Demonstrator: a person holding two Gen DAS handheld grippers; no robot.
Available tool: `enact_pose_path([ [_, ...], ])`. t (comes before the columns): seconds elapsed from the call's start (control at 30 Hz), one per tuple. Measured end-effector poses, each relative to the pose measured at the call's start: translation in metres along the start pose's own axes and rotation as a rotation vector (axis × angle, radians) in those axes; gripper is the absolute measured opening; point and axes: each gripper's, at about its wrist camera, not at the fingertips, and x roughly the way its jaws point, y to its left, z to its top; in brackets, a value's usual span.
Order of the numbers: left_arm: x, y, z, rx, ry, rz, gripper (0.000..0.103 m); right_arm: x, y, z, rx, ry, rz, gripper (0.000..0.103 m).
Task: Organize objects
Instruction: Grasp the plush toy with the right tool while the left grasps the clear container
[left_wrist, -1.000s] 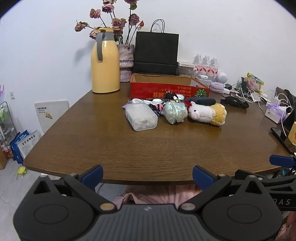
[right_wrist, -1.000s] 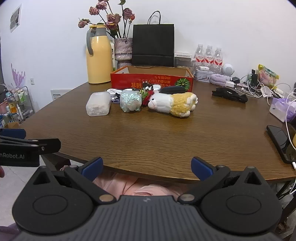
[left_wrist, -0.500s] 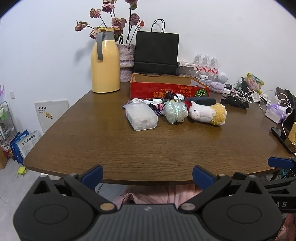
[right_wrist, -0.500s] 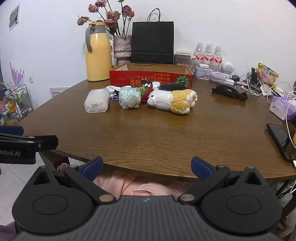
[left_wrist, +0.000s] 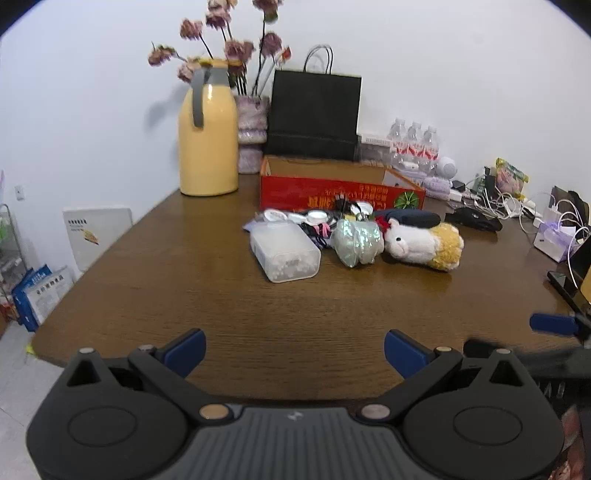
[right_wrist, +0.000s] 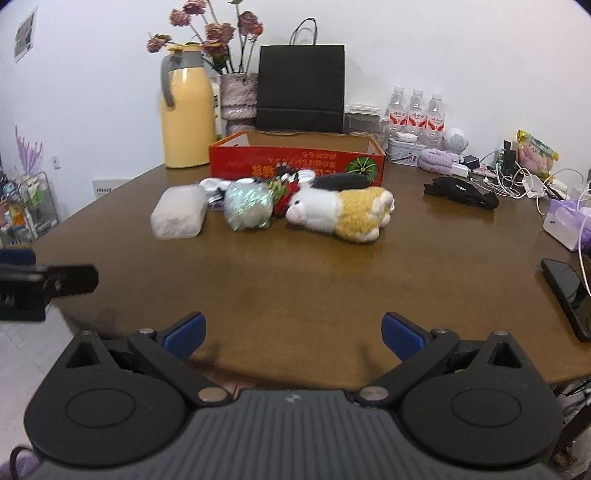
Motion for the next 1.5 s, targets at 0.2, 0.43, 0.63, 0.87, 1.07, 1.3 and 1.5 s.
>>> enact_pose_path([
  [0.2, 0.051, 0.011, 0.031, -0.060, 0.049, -0.032, 0.097, 0.030, -0.021, 0.040, 0.028, -0.101, 0.022, 0.103],
  [0.43, 0.122, 0.016, 0.077, -0.034, 0.007, 0.079, 0.092, 0.118, -0.061, 0.084, 0.022, 0.006, 0.039, 0.103],
  [0.63, 0.174, 0.012, 0.094, -0.022, 0.038, 0.072, 0.087, 0.187, -0.103, 0.094, 0.198, 0.120, 0.025, 0.099],
  [0.87, 0.168, 0.018, 0.069, -0.061, 0.092, 0.034, 0.064, 0.181, -0.099, 0.087, 0.152, 0.132, 0.024, 0.073],
  [1.07, 0.124, 0.008, 0.045, -0.023, 0.142, -0.008, 0.072, 0.117, -0.084, 0.062, 0.085, 0.175, 0.093, 0.050],
  [1.3, 0.129, 0.015, 0.052, -0.054, 0.163, -0.040, 0.070, 0.111, -0.080, 0.058, 0.089, 0.175, 0.092, 0.067],
  [1.5, 0.115, 0.019, 0.060, -0.077, 0.102, -0.091, 0.065, 0.099, -0.087, 0.063, 0.133, 0.094, 0.135, 0.049],
])
